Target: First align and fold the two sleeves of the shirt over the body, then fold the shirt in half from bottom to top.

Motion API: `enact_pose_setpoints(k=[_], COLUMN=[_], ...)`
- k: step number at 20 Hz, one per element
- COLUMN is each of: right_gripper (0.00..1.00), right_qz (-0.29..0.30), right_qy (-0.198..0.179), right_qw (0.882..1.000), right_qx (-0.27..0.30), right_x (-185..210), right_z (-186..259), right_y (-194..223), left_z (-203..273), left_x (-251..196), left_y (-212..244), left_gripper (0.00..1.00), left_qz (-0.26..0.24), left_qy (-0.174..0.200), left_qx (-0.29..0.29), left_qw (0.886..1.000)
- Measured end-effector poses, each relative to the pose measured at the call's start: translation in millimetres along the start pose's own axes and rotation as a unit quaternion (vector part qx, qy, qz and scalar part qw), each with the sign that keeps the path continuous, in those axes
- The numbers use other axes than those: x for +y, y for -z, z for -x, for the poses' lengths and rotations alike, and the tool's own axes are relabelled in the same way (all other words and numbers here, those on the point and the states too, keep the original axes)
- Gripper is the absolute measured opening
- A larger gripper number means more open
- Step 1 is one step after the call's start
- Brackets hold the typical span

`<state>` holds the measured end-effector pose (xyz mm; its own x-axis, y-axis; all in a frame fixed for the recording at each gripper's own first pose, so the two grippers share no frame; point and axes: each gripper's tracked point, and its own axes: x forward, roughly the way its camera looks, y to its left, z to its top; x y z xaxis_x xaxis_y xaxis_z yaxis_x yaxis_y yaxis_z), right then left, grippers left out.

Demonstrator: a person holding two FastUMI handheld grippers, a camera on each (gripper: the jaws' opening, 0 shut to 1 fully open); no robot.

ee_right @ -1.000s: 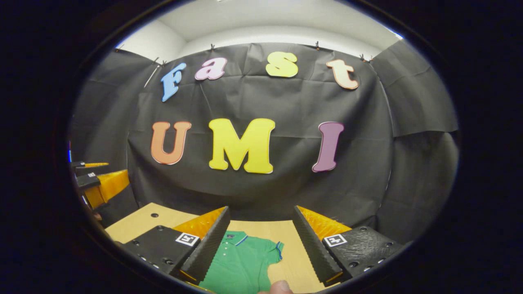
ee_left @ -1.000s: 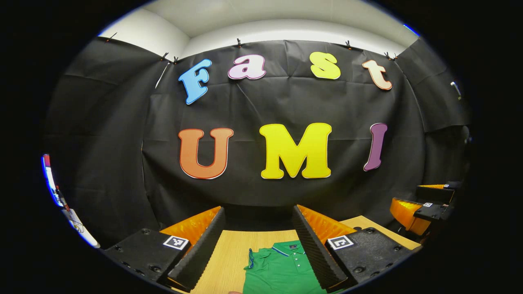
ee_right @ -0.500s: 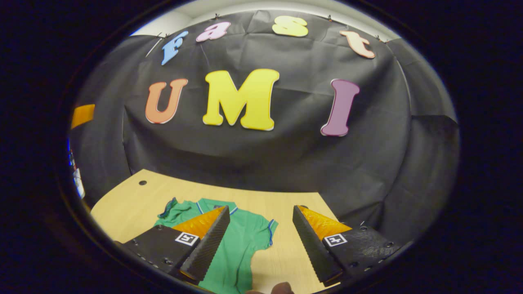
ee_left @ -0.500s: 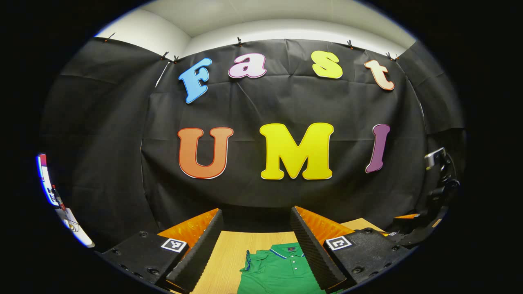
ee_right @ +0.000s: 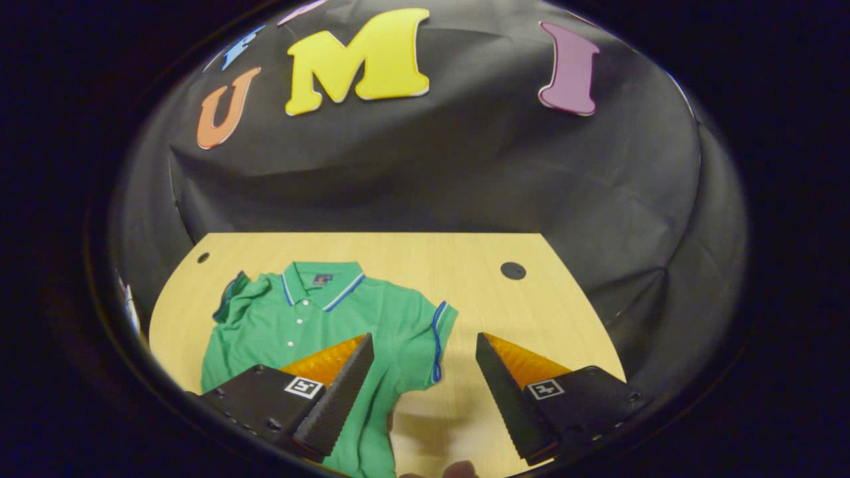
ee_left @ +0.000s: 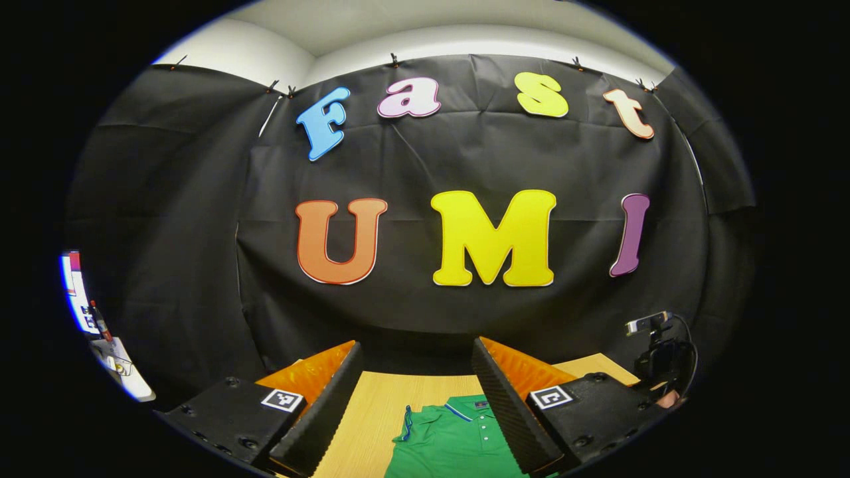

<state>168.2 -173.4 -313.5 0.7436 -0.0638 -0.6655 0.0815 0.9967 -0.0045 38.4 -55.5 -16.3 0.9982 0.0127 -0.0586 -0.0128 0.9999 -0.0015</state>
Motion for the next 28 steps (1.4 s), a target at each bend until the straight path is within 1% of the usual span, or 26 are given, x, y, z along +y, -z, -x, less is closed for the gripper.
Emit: enact_pose_setpoints(k=[2,4,5,8,9,10,11,12,15,16,17,18,21,24,28], right_gripper=[0.96,0.94,0.84,0.75,0.63,0.63,0.31,0.18,0.17,0.12,0.02,0.0,0.0,0.0,0.0], right_qz=[-0.003,0.004,0.005,-0.004,-0.004,-0.003,-0.003,0.001,-0.009,-0.016,-0.02,-0.024,-0.031,-0.05,-0.042], right_qy=[-0.002,-0.006,-0.009,-0.021,-0.027,-0.017,-0.015,-0.013,-0.014,-0.014,-0.02,-0.021,-0.028,-0.047,-0.082], right_qw=[1.0,0.999,0.998,0.996,0.995,0.995,0.995,0.994,0.993,0.993,0.993,0.993,0.997,0.996,0.995], right_qx=[0.031,0.053,0.061,0.086,0.094,0.098,0.1,0.109,0.117,0.115,0.118,0.109,0.071,0.053,0.046], right_x=[-4,-6,-7,-4,-3,-7,-7,-9,-11,-10,-8,-10,-5,18,83], right_z=[-29,-53,-63,-83,-86,-97,-99,-100,-106,-107,-96,-99,-77,-56,-44], right_y=[14,26,30,40,43,47,45,51,53,53,49,44,11,-13,-31], left_z=[-4,-9,-11,-13,-13,-14,-15,-15,-15,-14,-14,-13,-12,-8,2], left_x=[-3,-8,-12,-18,-20,-22,-22,-23,-25,-25,-26,-28,-27,-20,-2], left_y=[1,6,10,19,21,22,23,25,26,25,25,25,21,20,21], left_gripper=[1.0,1.0,1.0,1.0,1.0,1.0,1.0,1.0,1.0,1.0,1.0,1.0,1.0,1.0,1.0], left_qz=[-0.002,0.001,0.002,-0.004,-0.007,-0.01,-0.012,-0.012,-0.01,-0.011,-0.012,-0.013,-0.012,-0.004,0.002], left_qy=[-0.005,-0.005,-0.003,-0.005,-0.006,-0.006,-0.007,-0.007,-0.01,-0.011,-0.01,-0.01,-0.011,-0.019,-0.038], left_qx=[0.005,0.01,0.016,0.029,0.031,0.034,0.037,0.041,0.043,0.043,0.042,0.042,0.036,0.037,0.038], left_qw=[1.0,1.0,1.0,1.0,0.999,0.999,0.999,0.999,0.999,0.999,0.999,0.999,0.999,0.999,0.999])
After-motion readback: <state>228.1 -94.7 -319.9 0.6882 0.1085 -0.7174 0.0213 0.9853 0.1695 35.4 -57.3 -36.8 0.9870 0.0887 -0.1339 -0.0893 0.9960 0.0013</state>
